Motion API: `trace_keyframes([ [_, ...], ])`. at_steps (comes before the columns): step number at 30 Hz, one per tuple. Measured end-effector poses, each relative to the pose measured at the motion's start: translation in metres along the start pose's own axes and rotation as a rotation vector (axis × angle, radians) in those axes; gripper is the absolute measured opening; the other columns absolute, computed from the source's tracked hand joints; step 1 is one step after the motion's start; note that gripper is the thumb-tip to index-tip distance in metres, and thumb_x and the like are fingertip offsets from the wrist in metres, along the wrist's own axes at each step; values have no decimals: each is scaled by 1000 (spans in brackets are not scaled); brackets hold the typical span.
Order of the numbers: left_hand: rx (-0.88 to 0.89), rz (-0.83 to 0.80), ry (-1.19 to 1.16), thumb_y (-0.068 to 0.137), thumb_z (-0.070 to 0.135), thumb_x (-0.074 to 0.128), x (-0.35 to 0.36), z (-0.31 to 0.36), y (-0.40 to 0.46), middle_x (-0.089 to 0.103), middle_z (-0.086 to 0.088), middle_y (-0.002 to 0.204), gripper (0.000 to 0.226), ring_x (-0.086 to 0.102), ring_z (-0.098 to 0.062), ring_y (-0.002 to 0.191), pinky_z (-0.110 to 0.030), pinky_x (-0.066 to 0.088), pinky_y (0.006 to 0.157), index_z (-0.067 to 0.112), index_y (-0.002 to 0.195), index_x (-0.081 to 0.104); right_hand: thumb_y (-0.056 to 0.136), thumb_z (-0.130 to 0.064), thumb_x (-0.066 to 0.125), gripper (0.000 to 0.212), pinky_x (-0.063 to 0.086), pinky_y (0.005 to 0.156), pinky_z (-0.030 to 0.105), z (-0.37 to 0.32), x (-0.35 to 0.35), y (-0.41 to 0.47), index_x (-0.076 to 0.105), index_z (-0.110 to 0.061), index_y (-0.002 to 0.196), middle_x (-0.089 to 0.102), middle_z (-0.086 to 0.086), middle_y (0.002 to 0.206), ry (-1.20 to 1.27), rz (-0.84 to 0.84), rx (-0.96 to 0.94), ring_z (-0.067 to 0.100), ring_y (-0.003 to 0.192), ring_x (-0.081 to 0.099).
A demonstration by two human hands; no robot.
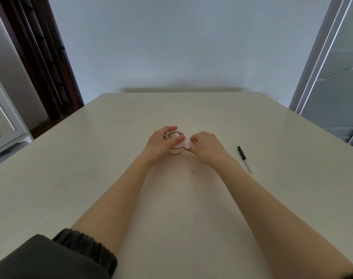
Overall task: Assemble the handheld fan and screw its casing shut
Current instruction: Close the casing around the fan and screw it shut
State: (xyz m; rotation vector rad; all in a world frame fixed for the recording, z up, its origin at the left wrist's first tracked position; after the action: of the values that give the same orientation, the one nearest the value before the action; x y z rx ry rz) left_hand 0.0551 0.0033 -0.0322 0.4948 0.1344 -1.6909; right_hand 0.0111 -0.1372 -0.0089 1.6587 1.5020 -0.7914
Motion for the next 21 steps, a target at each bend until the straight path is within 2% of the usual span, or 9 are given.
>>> trace_keyframes([
  [2,4,12,25,85,34,67,0,-1,1,61,-2,124,50,58,-14,110,-30,45,100,18,130,55,96,-20,50,30,47,93,41,2,-3,-1,59,-2,119,59,16,120,31,-3,-7,31,111,56],
  [4,16,25,54,84,36,67,0,0,1,60,-2,127,52,57,-14,113,-29,44,101,17,131,55,95,-23,55,39,45,95,34,6,-8,-2,53,-7,130,55,13,129,75,1,-7,27,117,53],
  [8,34,50,125,87,37,64,0,3,1,54,-2,135,53,52,-15,119,-22,38,97,14,134,52,87,-19,63,42,39,82,22,14,-18,-2,56,-9,127,56,9,129,139,-23,11,21,116,54],
  [12,35,62,155,89,36,61,2,4,-1,53,-3,137,53,51,-15,120,-18,34,92,13,136,51,84,-12,64,40,41,89,22,15,-20,-3,60,-8,124,60,8,126,159,-33,0,20,116,55],
  [16,31,53,152,89,36,61,2,5,-1,54,-3,134,52,51,-11,108,-19,35,89,14,136,50,81,-6,65,42,41,90,21,15,-21,-3,61,-9,123,61,6,125,161,-41,-12,19,115,56],
  [21,30,29,163,92,34,57,4,5,-1,53,-3,132,48,51,-11,104,-20,36,87,16,136,50,85,-18,66,39,41,86,22,15,-22,-3,62,-9,123,62,8,124,177,-38,-34,20,113,57],
])
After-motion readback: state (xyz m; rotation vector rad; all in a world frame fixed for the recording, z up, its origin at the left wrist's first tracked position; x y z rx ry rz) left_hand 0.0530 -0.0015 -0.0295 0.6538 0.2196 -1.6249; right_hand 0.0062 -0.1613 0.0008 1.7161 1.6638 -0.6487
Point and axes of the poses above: each hand's wrist, its own y-axis towards the middle knuckle, its own x-axis out of the palm, z = x × y, the point moved 2 cm from there along y, towards the middle knuckle
